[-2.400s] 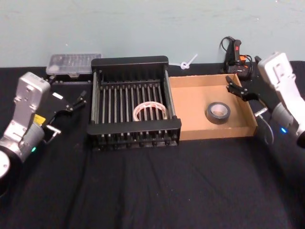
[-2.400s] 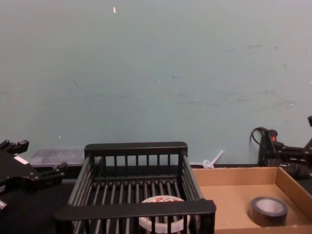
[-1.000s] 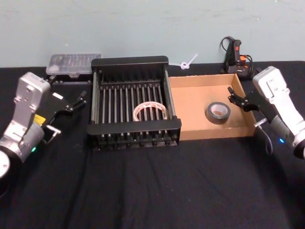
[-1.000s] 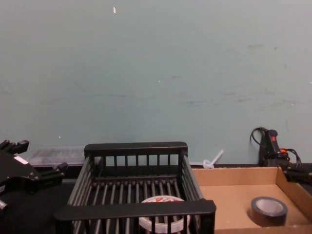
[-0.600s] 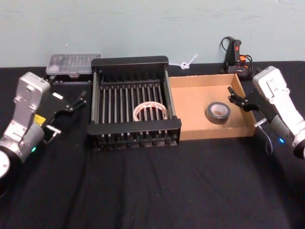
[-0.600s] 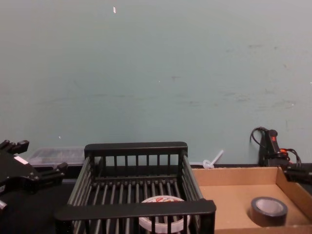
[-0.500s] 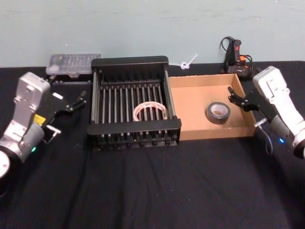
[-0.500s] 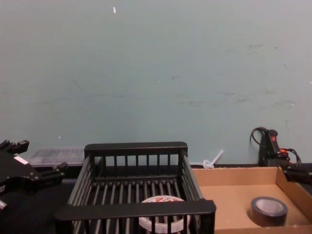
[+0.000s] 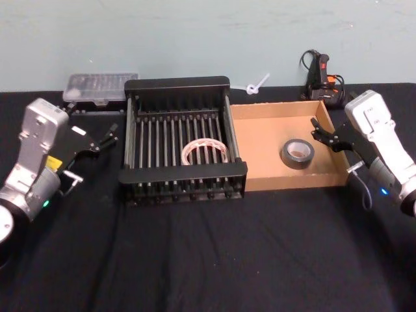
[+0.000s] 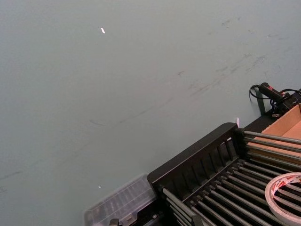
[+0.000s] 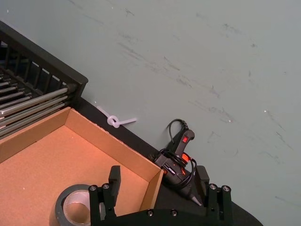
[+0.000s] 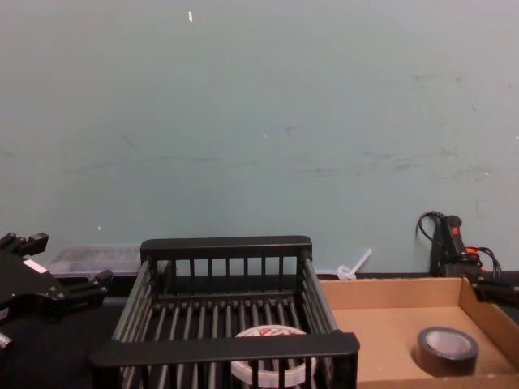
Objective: Pick up the white tape and place it into the black box , Pick up the silver tape and place it into the brown box.
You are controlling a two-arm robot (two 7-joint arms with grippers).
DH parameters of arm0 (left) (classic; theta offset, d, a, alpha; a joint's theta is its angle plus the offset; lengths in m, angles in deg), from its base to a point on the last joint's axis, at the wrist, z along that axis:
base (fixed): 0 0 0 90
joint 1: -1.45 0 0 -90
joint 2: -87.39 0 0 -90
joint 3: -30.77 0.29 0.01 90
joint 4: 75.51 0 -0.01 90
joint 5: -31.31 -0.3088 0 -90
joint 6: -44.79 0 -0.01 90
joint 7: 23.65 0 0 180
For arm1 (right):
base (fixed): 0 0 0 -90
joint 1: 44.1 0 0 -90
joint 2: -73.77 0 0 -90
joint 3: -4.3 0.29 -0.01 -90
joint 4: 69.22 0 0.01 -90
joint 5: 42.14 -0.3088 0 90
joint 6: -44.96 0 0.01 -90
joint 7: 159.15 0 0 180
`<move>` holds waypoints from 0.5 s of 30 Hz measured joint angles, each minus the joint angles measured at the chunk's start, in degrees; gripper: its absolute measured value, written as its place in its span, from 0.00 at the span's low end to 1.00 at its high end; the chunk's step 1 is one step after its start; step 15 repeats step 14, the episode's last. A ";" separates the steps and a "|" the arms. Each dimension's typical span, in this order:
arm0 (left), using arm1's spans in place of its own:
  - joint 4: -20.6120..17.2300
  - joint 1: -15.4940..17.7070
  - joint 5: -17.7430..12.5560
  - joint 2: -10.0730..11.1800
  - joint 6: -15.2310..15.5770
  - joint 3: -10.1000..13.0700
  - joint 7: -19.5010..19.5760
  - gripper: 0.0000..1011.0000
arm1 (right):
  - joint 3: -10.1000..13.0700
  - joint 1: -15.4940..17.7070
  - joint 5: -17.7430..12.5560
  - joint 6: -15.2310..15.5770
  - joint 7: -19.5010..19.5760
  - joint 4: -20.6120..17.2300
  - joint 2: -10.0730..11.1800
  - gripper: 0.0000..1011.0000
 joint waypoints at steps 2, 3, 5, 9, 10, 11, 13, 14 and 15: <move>0.00 0.00 0.00 0.00 0.00 0.00 0.00 0.99 | 0.00 0.00 0.00 0.00 0.00 0.00 0.00 0.99; 0.00 0.00 0.00 0.00 0.00 0.00 0.00 0.99 | 0.00 0.00 0.00 0.00 0.00 0.00 0.00 0.99; 0.00 0.00 0.00 0.00 0.00 0.00 0.00 0.99 | 0.00 0.00 0.00 0.00 0.00 0.00 0.00 0.99; 0.00 0.00 0.00 0.00 0.00 0.00 0.00 0.99 | 0.00 0.00 0.00 0.00 0.00 0.00 0.00 0.99; 0.00 0.00 0.00 0.00 0.00 0.00 0.00 0.99 | 0.00 0.00 0.00 0.00 0.00 0.00 0.00 0.99; 0.00 0.00 0.00 0.00 0.00 0.00 0.00 0.99 | 0.00 0.00 0.00 0.00 0.00 0.00 0.00 0.99; 0.00 0.00 0.00 0.00 0.00 0.00 0.00 0.99 | 0.00 0.00 0.00 0.00 0.00 0.00 0.00 0.99; 0.00 0.00 0.00 0.00 0.00 0.00 0.00 0.99 | 0.00 0.00 0.00 0.00 0.00 0.00 0.00 0.99; 0.00 0.00 0.00 0.00 0.00 0.00 0.00 0.99 | 0.00 0.00 0.00 0.00 0.00 0.00 0.00 0.99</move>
